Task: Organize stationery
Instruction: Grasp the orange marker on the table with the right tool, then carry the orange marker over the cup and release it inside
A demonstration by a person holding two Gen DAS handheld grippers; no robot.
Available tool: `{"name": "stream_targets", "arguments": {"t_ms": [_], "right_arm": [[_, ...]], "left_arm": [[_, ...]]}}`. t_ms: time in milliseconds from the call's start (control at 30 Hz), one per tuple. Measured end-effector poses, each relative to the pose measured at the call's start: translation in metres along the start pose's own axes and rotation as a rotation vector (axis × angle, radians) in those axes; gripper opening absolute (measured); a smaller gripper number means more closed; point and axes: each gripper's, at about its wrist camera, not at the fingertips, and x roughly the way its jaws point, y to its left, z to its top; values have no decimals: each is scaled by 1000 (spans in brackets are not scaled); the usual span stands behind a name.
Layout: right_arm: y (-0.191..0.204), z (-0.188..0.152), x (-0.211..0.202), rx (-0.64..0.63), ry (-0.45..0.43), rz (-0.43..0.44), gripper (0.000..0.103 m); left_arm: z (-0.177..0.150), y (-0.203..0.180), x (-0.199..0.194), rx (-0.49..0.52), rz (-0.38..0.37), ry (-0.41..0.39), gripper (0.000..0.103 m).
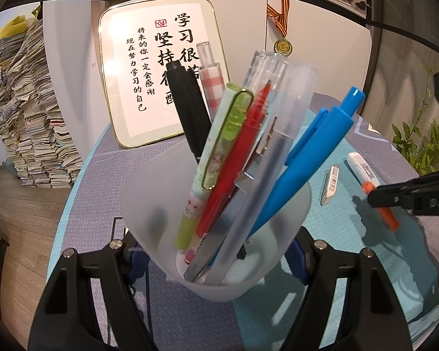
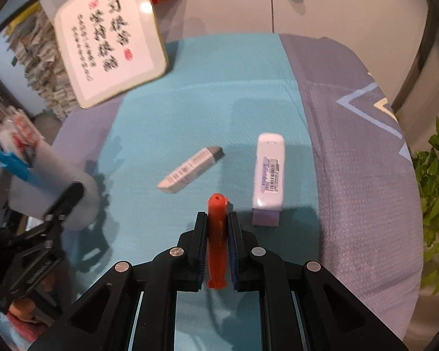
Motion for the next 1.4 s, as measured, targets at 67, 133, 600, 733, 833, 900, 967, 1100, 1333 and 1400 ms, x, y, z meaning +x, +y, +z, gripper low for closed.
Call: {"name": "stream_targets", "arguments": {"t_ms": [67,133,600,733,833,900,967,1100,1333,1400], "right_arm": [[2,0,-7,0,-19,23,12],[6,1,-13,-5,-38,34,12],[62,13,-87,-145,-241,208,12],[87,19,-104,-212,-290,268,12],[103,25,-105,-249,-305,293,12],[113,31,-101,-261,-306,302,12],[118,35,-99,-266,-310,313,12],[129,42,-95,-282,-311,341,12],[139,50,-73,-290,-277,349,12],[139,51,-68,-290,-261,352,12]], "left_arm": [[0,0,0,0,0,0,75],[0,0,0,0,0,0,75],[0,0,0,0,0,0,75],[0,0,0,0,0,0,75],[0,0,0,0,0,0,75],[0,0,0,0,0,0,75],[0,0,0,0,0,0,75],[0,0,0,0,0,0,75],[0,0,0,0,0,0,75],[0,0,0,0,0,0,75]]}}
